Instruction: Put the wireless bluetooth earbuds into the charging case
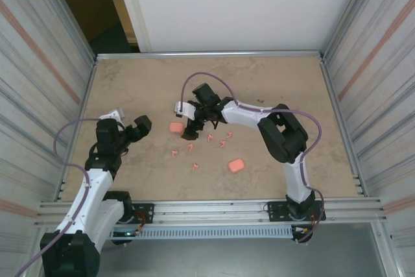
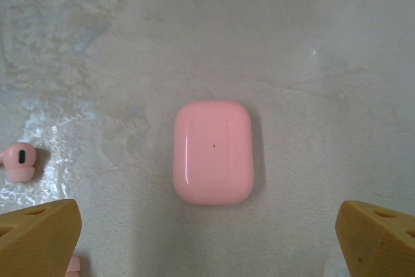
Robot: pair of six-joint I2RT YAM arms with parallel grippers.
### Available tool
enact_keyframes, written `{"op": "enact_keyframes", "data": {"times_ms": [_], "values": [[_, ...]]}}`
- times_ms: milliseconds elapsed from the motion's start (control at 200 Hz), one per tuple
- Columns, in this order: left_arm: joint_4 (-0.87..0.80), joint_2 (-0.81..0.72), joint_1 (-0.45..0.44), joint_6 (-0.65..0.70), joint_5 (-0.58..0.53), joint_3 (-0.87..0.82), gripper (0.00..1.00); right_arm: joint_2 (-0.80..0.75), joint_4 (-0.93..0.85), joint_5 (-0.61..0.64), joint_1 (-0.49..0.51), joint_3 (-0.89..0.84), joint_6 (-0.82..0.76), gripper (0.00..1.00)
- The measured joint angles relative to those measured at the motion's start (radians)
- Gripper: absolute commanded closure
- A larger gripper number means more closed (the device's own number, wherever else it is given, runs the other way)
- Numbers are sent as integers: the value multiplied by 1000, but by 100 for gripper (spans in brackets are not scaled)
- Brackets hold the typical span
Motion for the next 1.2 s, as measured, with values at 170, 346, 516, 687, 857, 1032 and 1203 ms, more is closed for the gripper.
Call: {"op": "enact_keyframes", "data": {"times_ms": [170,346,516,687,857,1032,1203], "values": [[-3,0,0,0,-3,0,1,55,-24,7,12,48,-14,4],[-6,-8,0,0,-10,0,1,97,-51,6,17,97,-17,11],[-6,-13,0,0,-11,0,1,134,-66,6,17,133,-16,16],[-6,-13,0,0,-18,0,1,162,-84,6,17,158,-14,22],[-6,-13,0,0,-18,0,1,187,-103,6,17,189,-14,31],[-6,-13,0,0,-18,0,1,193,-119,6,17,199,-14,37],[-6,-13,0,0,-18,0,1,211,-144,8,17,233,-16,43]]}}
